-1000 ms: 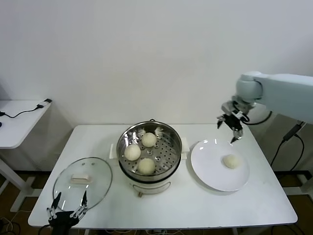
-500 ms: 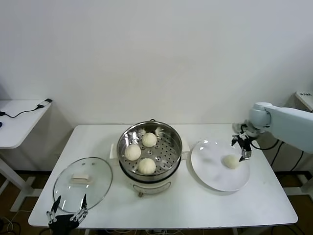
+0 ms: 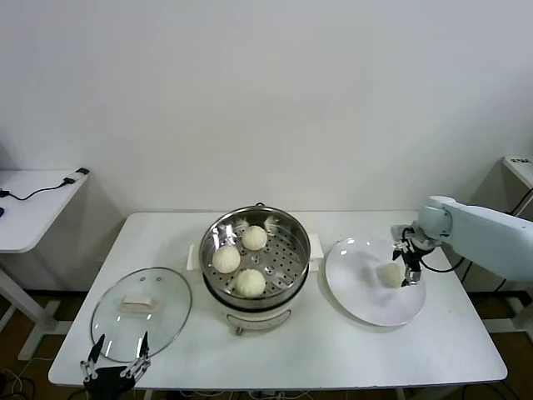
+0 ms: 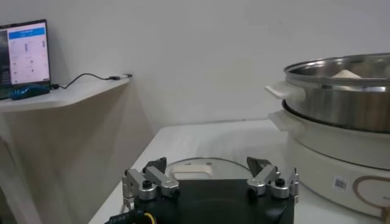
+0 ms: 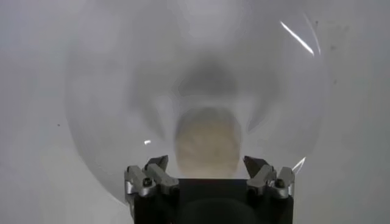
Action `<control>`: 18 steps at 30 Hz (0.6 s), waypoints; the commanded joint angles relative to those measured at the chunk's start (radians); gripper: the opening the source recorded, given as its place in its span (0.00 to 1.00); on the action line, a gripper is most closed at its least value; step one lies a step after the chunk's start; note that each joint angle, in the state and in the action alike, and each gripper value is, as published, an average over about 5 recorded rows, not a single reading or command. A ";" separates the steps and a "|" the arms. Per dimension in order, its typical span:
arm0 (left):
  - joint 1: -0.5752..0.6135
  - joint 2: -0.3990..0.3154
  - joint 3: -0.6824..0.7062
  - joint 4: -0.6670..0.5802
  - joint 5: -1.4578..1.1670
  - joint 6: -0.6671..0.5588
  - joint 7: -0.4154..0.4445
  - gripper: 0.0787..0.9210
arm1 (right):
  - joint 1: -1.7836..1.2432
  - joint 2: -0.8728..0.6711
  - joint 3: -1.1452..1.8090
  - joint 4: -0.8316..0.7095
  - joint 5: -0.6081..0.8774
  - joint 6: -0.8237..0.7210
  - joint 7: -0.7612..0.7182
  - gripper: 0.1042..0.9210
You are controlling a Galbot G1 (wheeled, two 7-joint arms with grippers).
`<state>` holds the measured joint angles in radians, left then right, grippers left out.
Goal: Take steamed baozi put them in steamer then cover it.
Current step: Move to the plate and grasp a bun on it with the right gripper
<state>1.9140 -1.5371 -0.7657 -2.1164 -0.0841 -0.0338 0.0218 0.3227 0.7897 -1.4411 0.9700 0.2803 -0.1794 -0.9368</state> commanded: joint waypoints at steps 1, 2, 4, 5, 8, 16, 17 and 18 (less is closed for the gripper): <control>0.001 0.001 0.000 0.000 0.001 0.000 0.000 0.88 | -0.061 0.016 0.043 -0.040 -0.011 -0.019 0.015 0.87; 0.001 0.001 0.000 0.000 0.001 0.000 0.000 0.88 | -0.062 0.017 0.043 -0.040 -0.011 -0.020 0.016 0.87; 0.001 0.002 -0.001 -0.001 0.001 0.000 -0.001 0.88 | -0.063 0.019 0.043 -0.041 -0.011 -0.023 0.021 0.85; 0.001 0.002 -0.001 -0.001 0.000 0.000 -0.001 0.88 | -0.062 0.021 0.044 -0.043 -0.011 -0.024 0.024 0.85; 0.001 0.002 -0.002 -0.001 0.000 0.000 -0.001 0.88 | -0.056 0.022 0.046 -0.045 -0.009 -0.026 0.029 0.82; -0.003 0.002 -0.003 0.002 0.000 -0.001 -0.003 0.88 | 0.004 0.010 0.034 -0.009 0.003 -0.030 0.026 0.73; -0.003 0.001 -0.002 0.003 0.000 -0.001 -0.003 0.88 | 0.022 0.006 0.024 0.005 0.013 -0.032 0.025 0.72; -0.004 0.001 -0.002 0.003 0.001 -0.001 -0.003 0.88 | 0.046 0.000 0.010 0.023 0.029 -0.034 0.024 0.71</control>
<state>1.9090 -1.5363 -0.7667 -2.1129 -0.0830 -0.0353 0.0190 0.3051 0.7984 -1.4114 0.9543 0.2795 -0.2055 -0.9170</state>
